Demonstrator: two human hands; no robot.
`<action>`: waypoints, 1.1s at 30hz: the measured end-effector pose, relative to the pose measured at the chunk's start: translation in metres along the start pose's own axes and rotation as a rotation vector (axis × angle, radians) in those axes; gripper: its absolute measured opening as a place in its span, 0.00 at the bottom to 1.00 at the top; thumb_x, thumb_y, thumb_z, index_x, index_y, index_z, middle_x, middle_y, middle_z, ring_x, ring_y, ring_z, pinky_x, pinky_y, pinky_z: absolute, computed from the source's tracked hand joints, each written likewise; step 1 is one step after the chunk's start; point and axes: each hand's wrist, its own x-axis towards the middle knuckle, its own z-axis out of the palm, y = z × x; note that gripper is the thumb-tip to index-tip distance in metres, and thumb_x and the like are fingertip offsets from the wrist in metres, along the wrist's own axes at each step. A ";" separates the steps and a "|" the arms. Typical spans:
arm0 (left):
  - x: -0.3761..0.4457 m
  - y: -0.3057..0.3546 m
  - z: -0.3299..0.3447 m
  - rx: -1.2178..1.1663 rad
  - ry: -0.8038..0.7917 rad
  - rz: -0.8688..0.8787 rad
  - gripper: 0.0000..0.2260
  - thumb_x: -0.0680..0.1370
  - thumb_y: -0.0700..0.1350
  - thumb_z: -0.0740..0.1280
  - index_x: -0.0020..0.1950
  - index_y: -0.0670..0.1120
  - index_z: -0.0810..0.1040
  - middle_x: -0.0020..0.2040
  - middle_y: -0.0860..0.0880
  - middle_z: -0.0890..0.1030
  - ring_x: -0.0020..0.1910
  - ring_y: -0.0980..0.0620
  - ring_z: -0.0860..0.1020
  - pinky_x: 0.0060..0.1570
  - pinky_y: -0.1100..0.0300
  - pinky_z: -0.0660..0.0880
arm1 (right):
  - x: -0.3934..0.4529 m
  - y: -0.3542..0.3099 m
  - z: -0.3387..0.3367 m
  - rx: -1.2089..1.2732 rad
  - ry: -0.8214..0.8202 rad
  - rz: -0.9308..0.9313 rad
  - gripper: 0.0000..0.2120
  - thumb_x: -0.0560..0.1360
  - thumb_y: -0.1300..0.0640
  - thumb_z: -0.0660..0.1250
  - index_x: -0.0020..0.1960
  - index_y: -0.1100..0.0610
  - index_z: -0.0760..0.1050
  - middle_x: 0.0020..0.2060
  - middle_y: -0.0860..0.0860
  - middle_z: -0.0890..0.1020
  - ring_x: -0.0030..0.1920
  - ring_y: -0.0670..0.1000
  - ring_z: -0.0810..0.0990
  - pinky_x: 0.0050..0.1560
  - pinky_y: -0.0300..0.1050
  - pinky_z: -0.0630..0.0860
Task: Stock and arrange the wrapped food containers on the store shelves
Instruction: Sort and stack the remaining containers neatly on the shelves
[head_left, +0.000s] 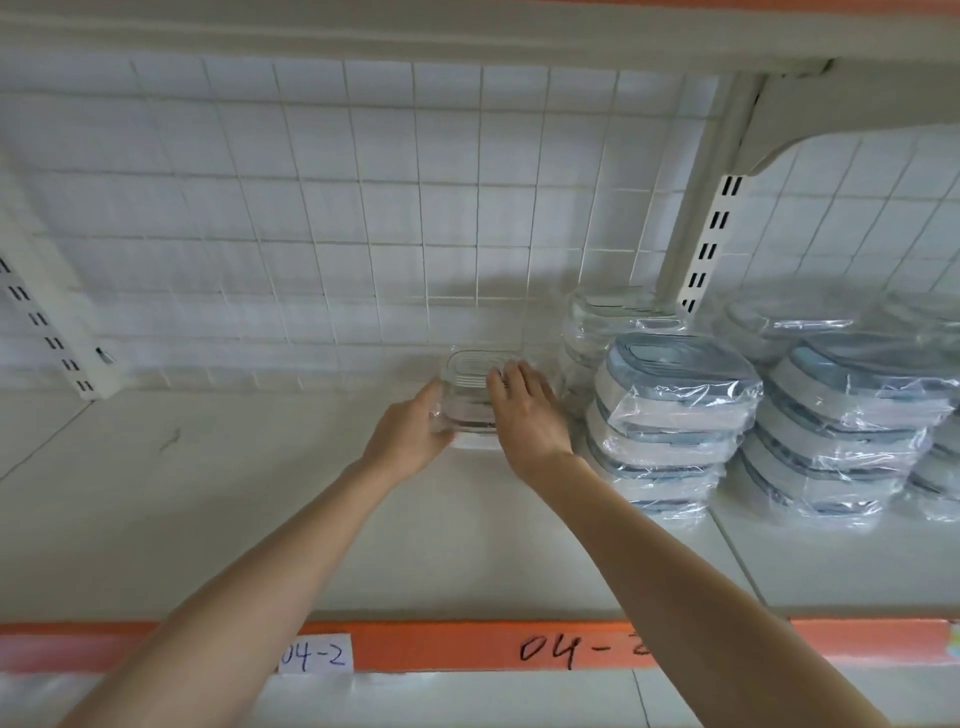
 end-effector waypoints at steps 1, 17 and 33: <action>-0.007 -0.004 -0.002 0.026 0.009 -0.017 0.26 0.74 0.43 0.70 0.71 0.45 0.67 0.56 0.43 0.80 0.58 0.43 0.78 0.53 0.58 0.72 | -0.001 0.001 0.001 -0.036 -0.016 -0.004 0.31 0.77 0.65 0.58 0.75 0.63 0.46 0.73 0.62 0.54 0.75 0.60 0.49 0.74 0.51 0.46; -0.168 -0.030 -0.075 0.651 -0.099 0.088 0.16 0.79 0.45 0.61 0.65 0.44 0.73 0.59 0.46 0.75 0.60 0.47 0.72 0.57 0.52 0.71 | -0.085 -0.093 -0.028 0.128 -0.033 -0.412 0.16 0.76 0.59 0.58 0.64 0.57 0.69 0.59 0.55 0.72 0.61 0.55 0.69 0.56 0.46 0.66; -0.350 -0.084 -0.039 0.551 -0.299 0.036 0.18 0.78 0.46 0.63 0.66 0.43 0.70 0.62 0.47 0.73 0.59 0.48 0.73 0.56 0.53 0.73 | -0.268 -0.165 0.032 0.189 -0.415 -0.371 0.25 0.77 0.54 0.60 0.73 0.55 0.60 0.68 0.52 0.66 0.68 0.52 0.64 0.65 0.47 0.65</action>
